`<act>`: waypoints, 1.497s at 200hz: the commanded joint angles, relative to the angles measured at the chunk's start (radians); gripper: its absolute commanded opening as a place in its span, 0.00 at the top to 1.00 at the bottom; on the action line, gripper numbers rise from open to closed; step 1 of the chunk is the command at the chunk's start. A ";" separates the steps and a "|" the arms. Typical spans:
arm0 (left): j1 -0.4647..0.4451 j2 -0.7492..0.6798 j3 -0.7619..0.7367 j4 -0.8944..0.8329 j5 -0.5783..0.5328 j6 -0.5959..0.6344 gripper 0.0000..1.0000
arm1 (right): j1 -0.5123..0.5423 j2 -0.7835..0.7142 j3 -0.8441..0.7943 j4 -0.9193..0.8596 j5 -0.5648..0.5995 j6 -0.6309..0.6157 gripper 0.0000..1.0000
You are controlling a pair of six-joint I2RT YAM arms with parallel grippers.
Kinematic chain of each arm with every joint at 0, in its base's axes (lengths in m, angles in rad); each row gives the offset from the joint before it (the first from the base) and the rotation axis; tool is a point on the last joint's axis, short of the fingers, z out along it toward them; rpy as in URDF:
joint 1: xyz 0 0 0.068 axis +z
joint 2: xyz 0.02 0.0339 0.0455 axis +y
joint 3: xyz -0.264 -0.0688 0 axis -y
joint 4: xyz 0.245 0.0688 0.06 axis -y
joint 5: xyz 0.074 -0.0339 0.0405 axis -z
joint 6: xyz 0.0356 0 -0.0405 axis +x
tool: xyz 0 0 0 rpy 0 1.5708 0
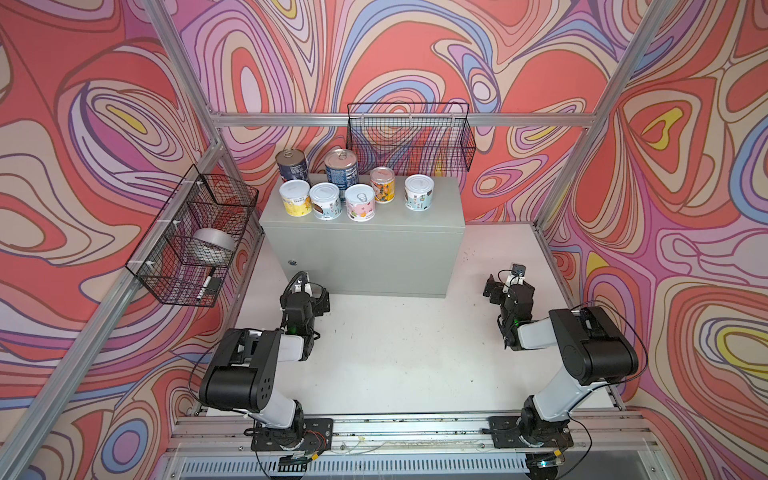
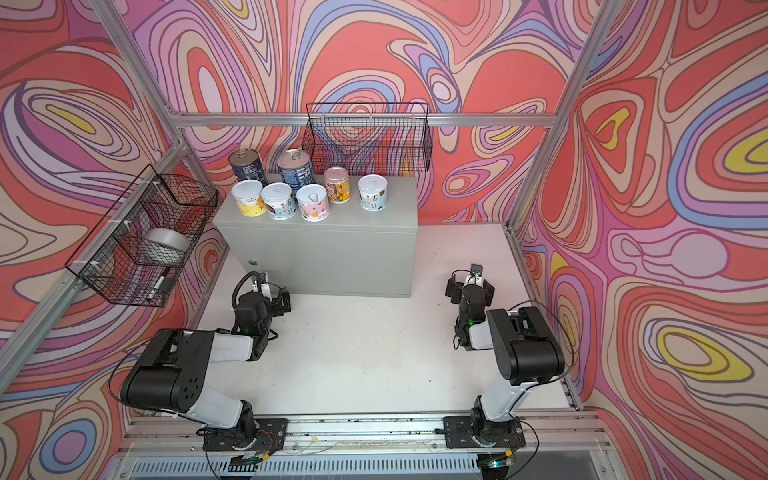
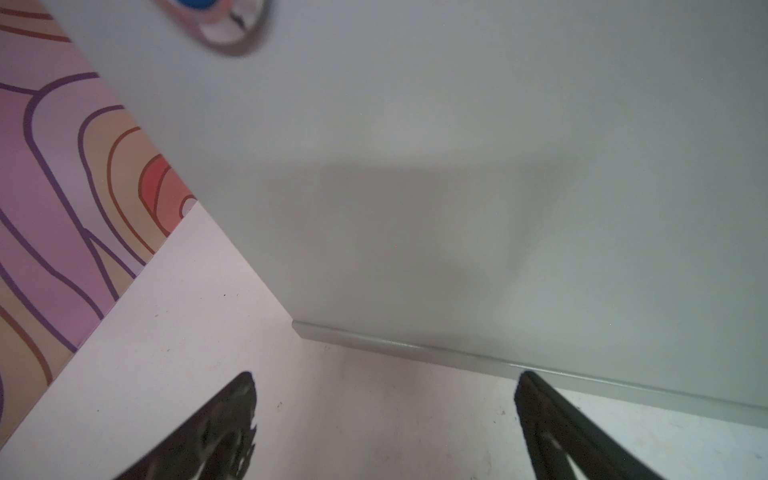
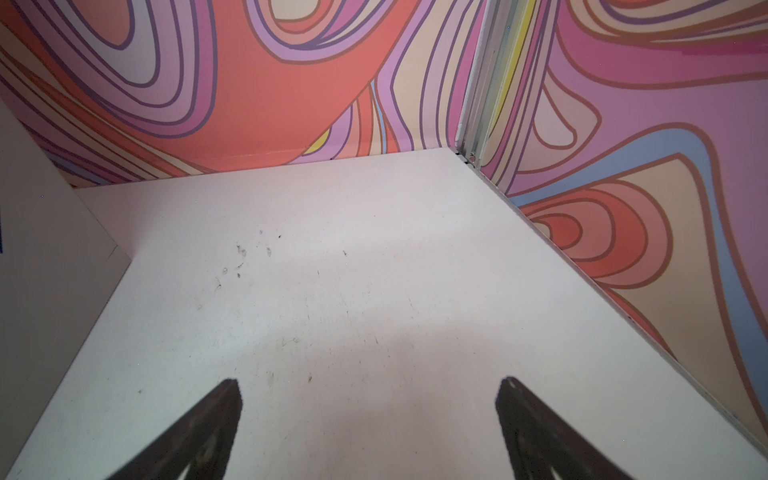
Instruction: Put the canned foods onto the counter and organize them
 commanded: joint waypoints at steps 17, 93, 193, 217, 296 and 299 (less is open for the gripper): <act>0.006 0.004 0.002 0.027 0.009 0.014 0.00 | 0.005 -0.003 0.015 -0.009 0.013 0.002 0.01; 0.006 -0.003 -0.012 0.041 0.076 0.035 0.00 | 0.008 -0.031 -0.011 0.021 -0.013 -0.013 0.02; 0.006 0.000 -0.003 0.031 0.053 0.030 0.00 | 0.004 -0.032 0.011 -0.025 -0.013 -0.007 0.01; 0.006 0.001 -0.003 0.031 0.053 0.030 0.00 | 0.005 -0.031 0.013 -0.031 -0.014 -0.008 0.02; 0.006 -0.002 -0.007 0.042 0.041 0.024 0.00 | 0.005 -0.033 0.009 -0.024 -0.012 -0.008 0.01; 0.005 -0.001 -0.011 0.048 0.035 0.023 0.00 | 0.004 -0.033 0.008 -0.023 -0.013 -0.007 0.01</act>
